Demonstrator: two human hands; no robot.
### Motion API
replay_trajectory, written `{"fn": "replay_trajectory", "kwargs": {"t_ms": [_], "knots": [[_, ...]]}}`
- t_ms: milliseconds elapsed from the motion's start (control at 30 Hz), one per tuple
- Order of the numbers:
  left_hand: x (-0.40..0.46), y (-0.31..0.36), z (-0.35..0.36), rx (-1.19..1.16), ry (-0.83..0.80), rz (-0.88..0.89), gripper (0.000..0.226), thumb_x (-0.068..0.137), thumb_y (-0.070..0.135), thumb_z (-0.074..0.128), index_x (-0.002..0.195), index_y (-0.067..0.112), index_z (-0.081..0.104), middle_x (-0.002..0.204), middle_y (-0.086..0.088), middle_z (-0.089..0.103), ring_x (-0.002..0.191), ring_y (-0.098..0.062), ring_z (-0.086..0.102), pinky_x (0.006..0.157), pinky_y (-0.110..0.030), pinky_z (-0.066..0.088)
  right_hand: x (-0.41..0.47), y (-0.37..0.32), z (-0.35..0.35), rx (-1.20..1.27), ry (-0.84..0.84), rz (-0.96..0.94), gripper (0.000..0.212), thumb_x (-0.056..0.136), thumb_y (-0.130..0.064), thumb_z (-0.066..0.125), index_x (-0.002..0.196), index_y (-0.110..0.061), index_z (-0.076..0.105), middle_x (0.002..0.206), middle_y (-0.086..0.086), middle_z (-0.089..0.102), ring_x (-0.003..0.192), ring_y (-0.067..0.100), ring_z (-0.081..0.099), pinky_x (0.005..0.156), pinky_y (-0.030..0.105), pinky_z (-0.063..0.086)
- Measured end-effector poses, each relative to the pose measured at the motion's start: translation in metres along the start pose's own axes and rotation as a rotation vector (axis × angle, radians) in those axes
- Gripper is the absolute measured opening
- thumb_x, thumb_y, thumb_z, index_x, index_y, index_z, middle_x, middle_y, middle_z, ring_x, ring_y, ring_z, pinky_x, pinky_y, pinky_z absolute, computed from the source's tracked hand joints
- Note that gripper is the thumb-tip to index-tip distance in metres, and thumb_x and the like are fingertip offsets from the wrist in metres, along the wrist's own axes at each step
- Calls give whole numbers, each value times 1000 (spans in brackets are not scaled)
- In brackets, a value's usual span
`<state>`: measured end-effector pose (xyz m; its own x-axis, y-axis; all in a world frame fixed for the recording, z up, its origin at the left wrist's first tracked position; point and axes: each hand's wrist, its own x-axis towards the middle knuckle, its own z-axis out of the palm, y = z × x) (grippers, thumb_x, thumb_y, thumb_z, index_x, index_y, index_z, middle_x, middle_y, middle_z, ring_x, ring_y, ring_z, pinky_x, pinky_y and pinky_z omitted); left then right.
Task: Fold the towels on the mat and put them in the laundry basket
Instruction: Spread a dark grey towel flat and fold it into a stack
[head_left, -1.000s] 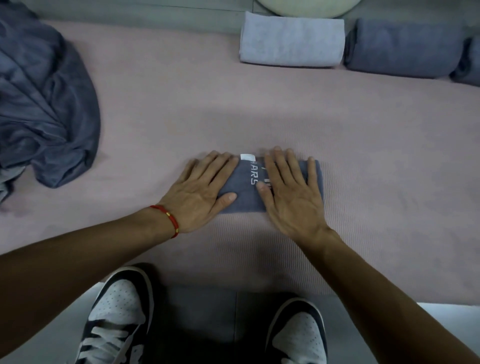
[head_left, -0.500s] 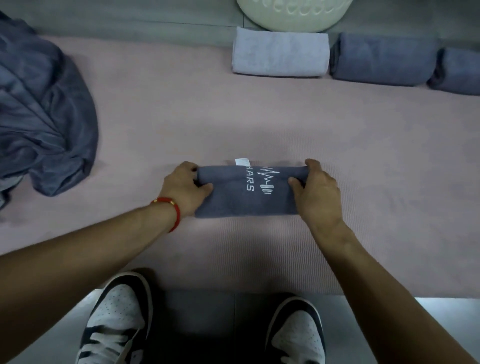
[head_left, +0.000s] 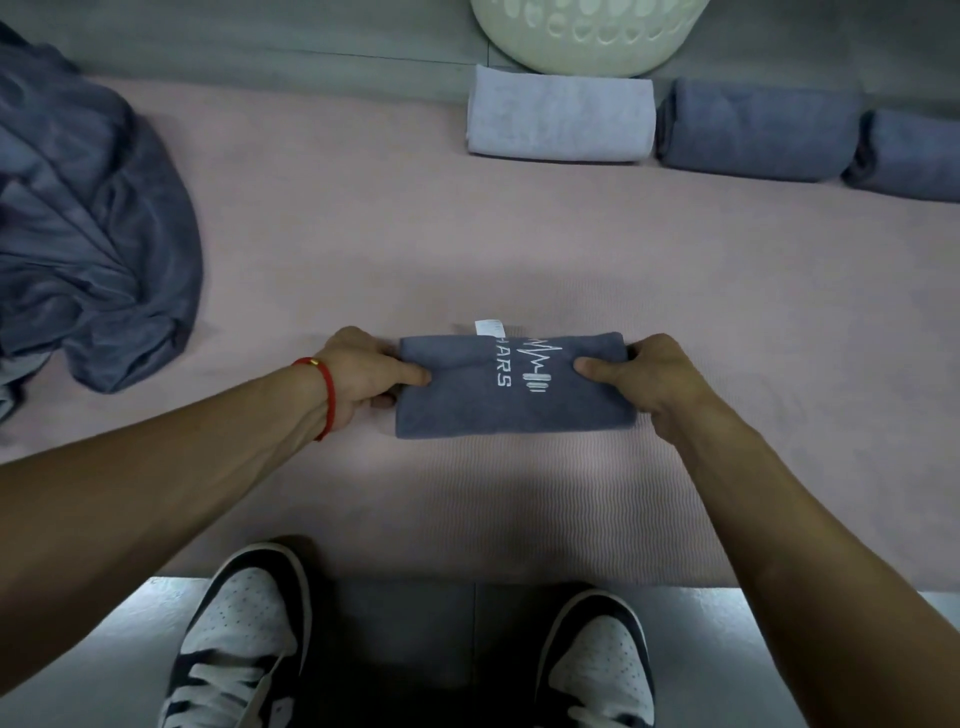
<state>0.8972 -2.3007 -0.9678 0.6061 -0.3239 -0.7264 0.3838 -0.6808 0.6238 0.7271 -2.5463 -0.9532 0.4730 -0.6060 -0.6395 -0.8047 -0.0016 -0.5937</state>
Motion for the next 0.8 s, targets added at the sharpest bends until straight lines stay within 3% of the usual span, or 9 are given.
{"fn": "replay_trajectory", "kwargs": {"t_ms": [100,267,433,500,633,800], "knots": [[-5,-5,3,16,6,77,27,77,3,81,102,9,75,99,-10,76,90,-20,74,84,-36,61,-4,6,1,56,-3,-35,37,86,-29,80,111,-5,67,91,-1,70,78,10,66,53,14,47],[-14,-13,9,129,136,212,27,75,11,83,98,18,71,96,-2,73,92,-18,70,87,-39,60,-8,18,1,75,51,-118,41,80,-29,85,110,-11,62,101,0,71,90,16,68,67,24,53],[-16,-16,6,121,99,253,34,76,12,83,102,15,62,101,-4,69,96,-20,67,86,-39,59,-10,23,2,21,83,-174,43,78,-33,86,106,-15,59,101,-1,69,90,18,67,76,32,58],[-16,-16,3,137,70,268,34,76,14,84,100,16,60,101,-4,68,95,-20,66,82,-38,59,-11,24,1,-4,79,-208,45,78,-35,86,108,-18,58,101,-5,68,90,14,67,74,29,56],[-18,-22,0,20,60,292,38,75,10,86,104,16,63,105,-6,70,100,-22,68,86,-43,60,-14,28,-7,96,-19,-242,41,82,-29,82,117,-22,61,104,-9,71,92,9,70,69,18,55],[-19,-19,-9,-199,-46,289,48,75,7,85,118,17,63,112,-13,71,106,-25,69,87,-37,60,-10,36,-30,279,-250,-267,46,93,-6,68,135,-21,59,119,0,74,112,17,69,94,32,57]]}}
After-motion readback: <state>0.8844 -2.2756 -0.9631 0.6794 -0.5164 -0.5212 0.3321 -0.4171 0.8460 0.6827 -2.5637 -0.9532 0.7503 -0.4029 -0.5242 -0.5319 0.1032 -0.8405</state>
